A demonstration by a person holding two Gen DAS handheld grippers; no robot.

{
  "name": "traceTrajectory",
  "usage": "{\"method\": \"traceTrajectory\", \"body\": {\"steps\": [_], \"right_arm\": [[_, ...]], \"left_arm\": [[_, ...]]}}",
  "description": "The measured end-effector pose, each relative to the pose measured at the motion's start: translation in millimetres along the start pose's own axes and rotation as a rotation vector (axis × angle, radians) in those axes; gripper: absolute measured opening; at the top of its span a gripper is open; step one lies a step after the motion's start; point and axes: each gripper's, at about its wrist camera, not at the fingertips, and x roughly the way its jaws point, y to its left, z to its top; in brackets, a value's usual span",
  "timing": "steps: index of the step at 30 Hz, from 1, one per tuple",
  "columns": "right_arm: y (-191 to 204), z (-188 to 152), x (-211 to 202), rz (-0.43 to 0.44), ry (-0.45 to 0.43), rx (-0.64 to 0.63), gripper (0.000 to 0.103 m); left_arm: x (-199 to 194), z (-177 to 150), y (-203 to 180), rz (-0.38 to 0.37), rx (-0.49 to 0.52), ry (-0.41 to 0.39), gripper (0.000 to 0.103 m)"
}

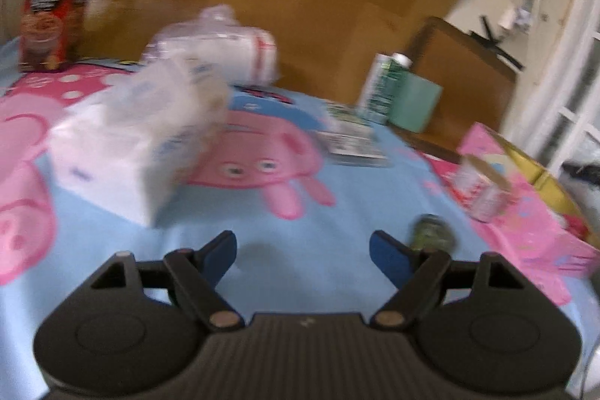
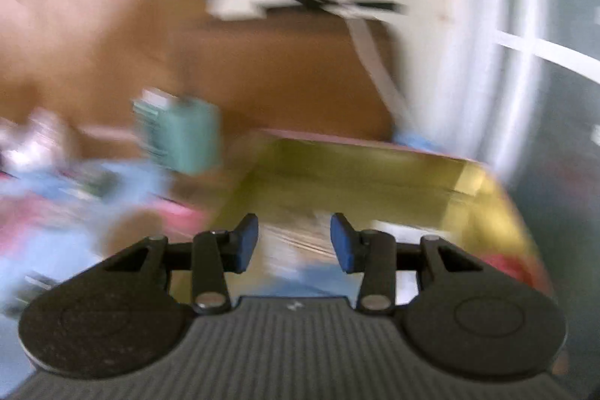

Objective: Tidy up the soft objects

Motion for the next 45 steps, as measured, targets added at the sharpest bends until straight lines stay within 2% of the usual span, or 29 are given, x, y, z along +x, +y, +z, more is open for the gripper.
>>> {"method": "traceTrajectory", "body": {"steps": [2,3,4,6,8,12,17,18,19,20,22,25,27,30,32,35,37,39,41,43,45], "right_arm": [[31.8,11.7,2.5,0.129,-0.007,0.012,0.047],[50.5,16.0,7.3,0.184,-0.008,0.012,0.051],[67.5,19.0,13.1,0.228,-0.005,0.014,0.06],[107.9,23.0,35.4,0.297,0.016,0.025,0.071],[145.9,25.9,66.5,0.326,0.058,0.016,0.073],[200.3,22.5,146.3,0.267,0.19,0.014,0.073],[235.9,14.3,225.7,0.196,0.346,0.029,0.073],[239.6,12.3,229.7,0.156,0.328,-0.005,0.063],[248.5,12.6,234.0,0.126,0.333,-0.065,0.057],[253.0,13.8,230.2,0.104,0.321,-0.111,0.054],[250.4,18.6,221.5,0.119,0.318,-0.094,0.05],[249.7,25.0,180.9,0.227,0.259,-0.098,0.05],[248.2,19.7,138.7,0.307,0.213,-0.136,0.051],[235.5,-7.9,68.9,0.411,0.158,-0.219,0.051],[233.5,-31.3,36.5,0.453,0.142,-0.275,0.052],[220.1,-71.9,-8.9,0.52,0.164,-0.331,0.053],[213.7,-95.6,-22.8,0.536,0.21,-0.32,0.053],[209.0,-117.2,-30.6,0.495,0.225,-0.314,0.056],[208.4,-130.2,-37.7,0.464,0.205,-0.308,0.059],[202.4,-135.3,-46.3,0.452,0.17,-0.289,0.072],[198.1,-138.3,-51.5,0.455,0.144,-0.278,0.073]], "left_arm": [[-0.6,-4.2,7.8,0.003,0.004,-0.02,0.081],[-1.3,-6.4,9.2,-0.005,0.01,-0.032,0.081],[-2.2,-8.5,9.1,-0.007,0.018,-0.042,0.081],[-2.7,-9.7,6.5,-0.006,0.031,-0.052,0.082],[-2.2,-10.3,4.6,-0.015,0.045,-0.053,0.082],[-4.6,-10.1,7.3,-0.042,0.047,-0.078,0.082],[-11.2,-10.1,15.8,-0.076,-0.007,-0.121,0.082],[-11.9,-9.7,17.1,-0.082,-0.014,-0.125,0.082],[-12.2,-9.0,18.4,-0.087,-0.017,-0.13,0.082],[-12.9,-8.9,18.4,-0.092,-0.018,-0.134,0.082],[-14.9,-9.4,18.6,-0.101,-0.02,-0.146,0.082],[-16.5,-9.6,22.7,-0.111,-0.048,-0.154,0.082],[-16.5,-8.5,28.4,-0.13,-0.078,-0.15,0.082],[-14.8,-6.4,39.4,-0.166,-0.14,-0.134,0.082],[-12.0,-5.6,44.4,-0.193,-0.173,-0.112,0.082],[-9.3,-5.9,42.2,-0.221,-0.174,-0.076,0.082],[-9.8,-8.1,31.9,-0.224,-0.135,-0.043,0.081],[-12.9,-13.1,18.6,-0.24,-0.108,-0.012,0.081],[-16.2,-20.2,5.2,-0.311,-0.119,0.034,0.08],[-19.5,-25.9,-8.2,-0.36,-0.119,0.072,0.075],[-22.6,-30.1,-21.8,-0.375,-0.11,0.109,0.075]]}}
